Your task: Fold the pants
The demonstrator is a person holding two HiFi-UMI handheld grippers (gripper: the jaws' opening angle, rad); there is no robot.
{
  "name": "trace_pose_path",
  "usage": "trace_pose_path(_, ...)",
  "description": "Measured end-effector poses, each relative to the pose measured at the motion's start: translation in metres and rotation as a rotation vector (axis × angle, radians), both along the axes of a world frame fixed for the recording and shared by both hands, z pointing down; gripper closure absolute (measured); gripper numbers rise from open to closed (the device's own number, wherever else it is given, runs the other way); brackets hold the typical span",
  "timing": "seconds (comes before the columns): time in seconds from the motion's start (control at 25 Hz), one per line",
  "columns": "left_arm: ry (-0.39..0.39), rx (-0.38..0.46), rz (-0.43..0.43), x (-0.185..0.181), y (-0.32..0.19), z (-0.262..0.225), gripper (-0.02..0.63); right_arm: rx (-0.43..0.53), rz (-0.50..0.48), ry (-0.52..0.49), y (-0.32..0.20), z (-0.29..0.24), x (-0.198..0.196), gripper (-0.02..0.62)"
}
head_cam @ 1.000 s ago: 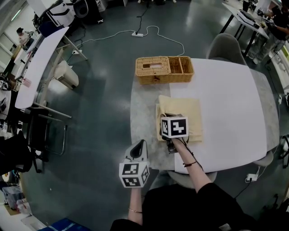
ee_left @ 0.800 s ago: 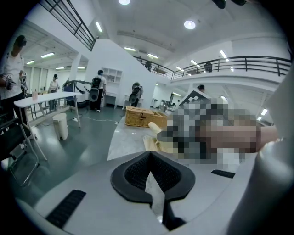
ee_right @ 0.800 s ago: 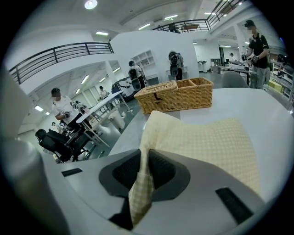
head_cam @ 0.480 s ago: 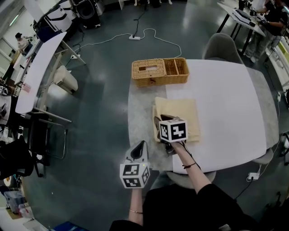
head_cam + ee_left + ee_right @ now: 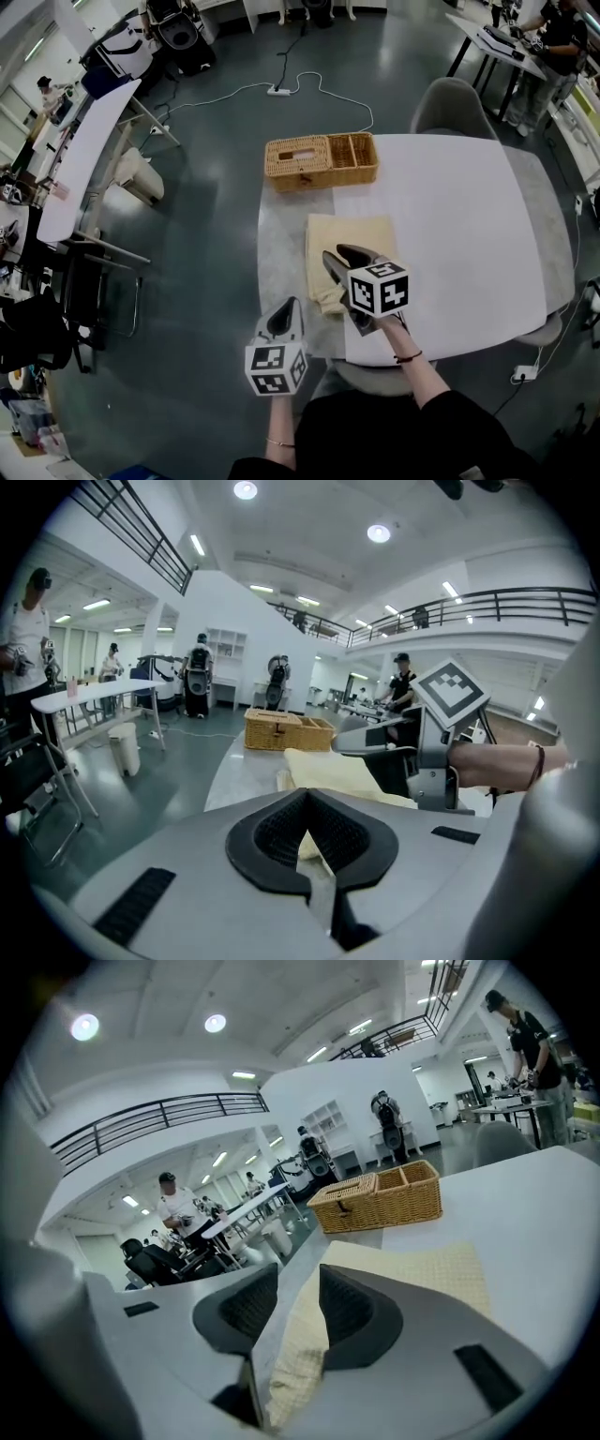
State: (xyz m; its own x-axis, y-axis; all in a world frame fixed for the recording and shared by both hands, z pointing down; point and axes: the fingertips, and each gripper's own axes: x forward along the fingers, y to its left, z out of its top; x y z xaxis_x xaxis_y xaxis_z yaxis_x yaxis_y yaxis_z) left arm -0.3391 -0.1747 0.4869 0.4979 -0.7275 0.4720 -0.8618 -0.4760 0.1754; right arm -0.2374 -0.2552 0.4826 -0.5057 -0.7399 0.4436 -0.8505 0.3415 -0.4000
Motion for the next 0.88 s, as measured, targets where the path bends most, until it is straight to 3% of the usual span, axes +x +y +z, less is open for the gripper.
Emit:
trace_pose_path(0.32, 0.009, 0.068, 0.011, 0.039, 0.013, -0.030, 0.598, 0.104, -0.089, -0.018, 0.049, -0.035, 0.055, 0.551)
trace_pose_path(0.88, 0.041, 0.241, 0.029, 0.079, 0.046, -0.087, 0.598, 0.327, -0.040, -0.062, 0.119, -0.100, 0.140, 0.575)
